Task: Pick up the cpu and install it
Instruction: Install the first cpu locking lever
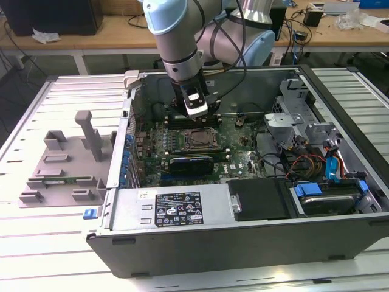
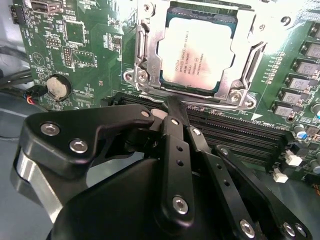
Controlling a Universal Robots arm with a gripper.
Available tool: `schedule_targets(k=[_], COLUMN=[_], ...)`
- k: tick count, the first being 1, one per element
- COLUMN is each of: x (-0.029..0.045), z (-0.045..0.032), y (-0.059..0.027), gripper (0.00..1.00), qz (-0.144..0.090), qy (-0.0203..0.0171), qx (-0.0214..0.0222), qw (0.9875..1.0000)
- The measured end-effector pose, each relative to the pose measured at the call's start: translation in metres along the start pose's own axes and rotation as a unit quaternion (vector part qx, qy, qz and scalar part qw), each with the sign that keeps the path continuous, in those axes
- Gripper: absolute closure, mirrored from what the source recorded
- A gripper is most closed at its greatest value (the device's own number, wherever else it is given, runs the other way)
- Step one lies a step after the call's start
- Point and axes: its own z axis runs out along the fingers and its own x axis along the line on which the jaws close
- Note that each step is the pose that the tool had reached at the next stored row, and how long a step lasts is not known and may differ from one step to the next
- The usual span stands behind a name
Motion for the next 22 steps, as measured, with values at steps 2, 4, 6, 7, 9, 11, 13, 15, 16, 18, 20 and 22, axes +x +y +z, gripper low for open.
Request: schedule_targets(k=[2, 4, 6, 7, 9, 11, 13, 15, 16, 18, 20, 22], x=[0.0001, 0.0002, 0.0003, 0.0004, 0.0004, 0.0005, 0.0006, 0.0002, -0.0002, -0.0011, -0.0013, -0.0014], z=[0.0002, 0.0006, 0.0011, 0.0012, 0.0017, 0.0025, 0.0025, 0.0026, 0.0027, 0.003, 0.0031, 0.003], y=[0.0002, 0.0002, 0.0001, 0.0, -0.0001, -0.0002, -0.0003, -0.0002, -0.0001, 0.0003, 0.0005, 0.0005], gripper=[0.89, 0.89, 0.89, 0.89, 0.89, 0.89, 0.89, 0.89, 0.89, 0.89, 0.89, 0.89], qz=[0.003, 0.009, 0.012, 0.014, 0.017, 0.02, 0.022, 0.022, 0.022, 0.023, 0.024, 0.024], qy=[-0.0004, -0.0013, -0.0019, -0.0021, -0.0027, -0.0032, -0.0032, -0.003, -0.003, -0.0023, -0.0005, -0.0005], qx=[0.0002, 0.0013, 0.0021, 0.0024, 0.003, 0.003, 0.0029, 0.0028, 0.0025, 0.0009, -0.0034, -0.0036], qw=[1.0, 1.0, 0.9999, 0.9999, 0.9999, 0.9998, 0.9997, 0.9997, 0.9997, 0.9997, 0.9997, 0.9997])
